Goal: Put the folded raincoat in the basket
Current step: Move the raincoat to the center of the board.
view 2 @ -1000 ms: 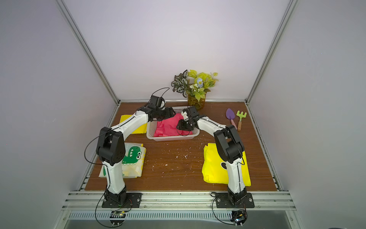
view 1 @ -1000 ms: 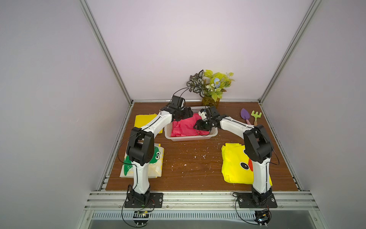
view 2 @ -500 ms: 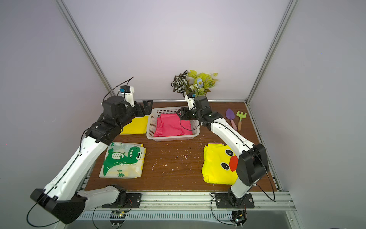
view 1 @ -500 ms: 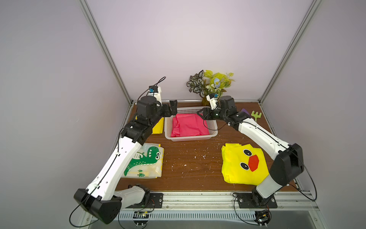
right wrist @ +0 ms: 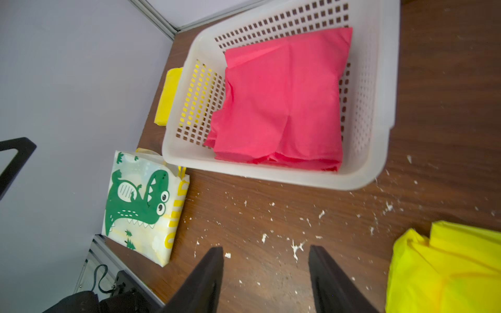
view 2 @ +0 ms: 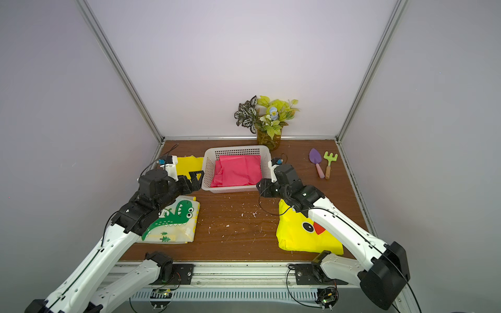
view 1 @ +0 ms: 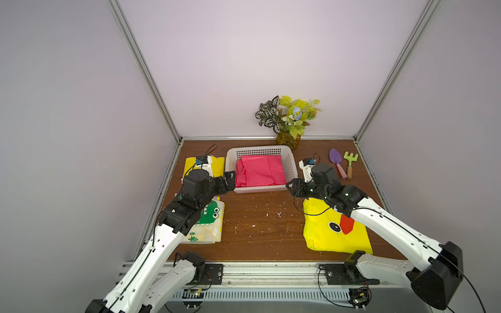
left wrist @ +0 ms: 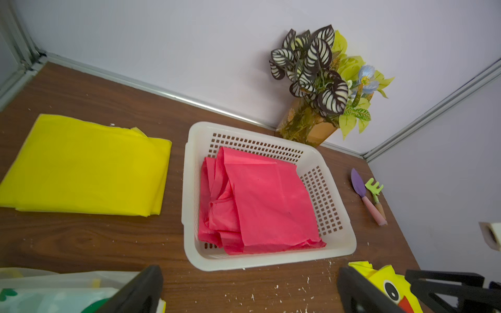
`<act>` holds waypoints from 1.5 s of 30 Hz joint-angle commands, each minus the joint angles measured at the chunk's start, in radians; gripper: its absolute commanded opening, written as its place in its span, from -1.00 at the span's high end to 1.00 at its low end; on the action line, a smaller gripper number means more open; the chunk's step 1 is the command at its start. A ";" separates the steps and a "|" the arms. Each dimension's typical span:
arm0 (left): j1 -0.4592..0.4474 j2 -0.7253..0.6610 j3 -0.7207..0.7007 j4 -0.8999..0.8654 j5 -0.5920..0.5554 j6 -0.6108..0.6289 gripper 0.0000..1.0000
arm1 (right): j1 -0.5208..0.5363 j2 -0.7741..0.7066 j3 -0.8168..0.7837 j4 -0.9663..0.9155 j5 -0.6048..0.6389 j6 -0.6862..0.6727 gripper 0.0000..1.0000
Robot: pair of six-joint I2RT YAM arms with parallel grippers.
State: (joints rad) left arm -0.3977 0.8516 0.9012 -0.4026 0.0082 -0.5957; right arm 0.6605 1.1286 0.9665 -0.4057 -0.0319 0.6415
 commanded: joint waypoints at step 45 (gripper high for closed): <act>-0.193 0.028 -0.303 0.064 0.140 -0.200 -1.00 | 0.269 0.239 -0.273 0.027 0.063 0.336 -0.17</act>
State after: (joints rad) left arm -0.5720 0.8700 0.5983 -0.3622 0.1711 -0.7761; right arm 0.9062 1.3453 0.6525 -0.3882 0.0669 0.9489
